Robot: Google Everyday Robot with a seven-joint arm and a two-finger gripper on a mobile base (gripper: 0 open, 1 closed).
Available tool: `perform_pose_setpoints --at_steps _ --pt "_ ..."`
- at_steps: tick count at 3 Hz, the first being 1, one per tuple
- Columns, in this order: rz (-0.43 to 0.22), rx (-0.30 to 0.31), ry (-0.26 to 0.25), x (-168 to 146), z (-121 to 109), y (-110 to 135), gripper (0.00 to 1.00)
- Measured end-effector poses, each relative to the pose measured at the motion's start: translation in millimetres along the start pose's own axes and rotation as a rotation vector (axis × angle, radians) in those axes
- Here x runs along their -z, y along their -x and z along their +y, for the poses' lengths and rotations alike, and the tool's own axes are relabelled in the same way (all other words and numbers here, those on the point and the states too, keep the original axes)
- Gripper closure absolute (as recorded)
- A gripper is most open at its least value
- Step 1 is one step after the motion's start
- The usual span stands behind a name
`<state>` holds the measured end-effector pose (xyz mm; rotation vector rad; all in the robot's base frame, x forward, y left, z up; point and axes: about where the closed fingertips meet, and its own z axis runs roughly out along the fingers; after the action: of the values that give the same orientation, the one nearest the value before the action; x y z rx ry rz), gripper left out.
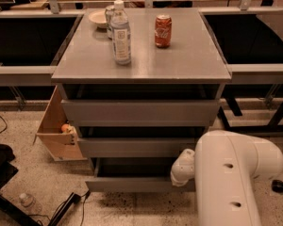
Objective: Open bottom drawer
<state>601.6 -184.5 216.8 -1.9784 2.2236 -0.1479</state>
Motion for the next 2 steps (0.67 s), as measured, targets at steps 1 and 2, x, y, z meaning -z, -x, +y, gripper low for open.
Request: perform_pose_setpoints --at_steps 1,2 --pt "0.079 -0.058 0.011 55 34 -39 1.00" --pt "0.101 -0.094 0.040 66 62 -47 0.81"
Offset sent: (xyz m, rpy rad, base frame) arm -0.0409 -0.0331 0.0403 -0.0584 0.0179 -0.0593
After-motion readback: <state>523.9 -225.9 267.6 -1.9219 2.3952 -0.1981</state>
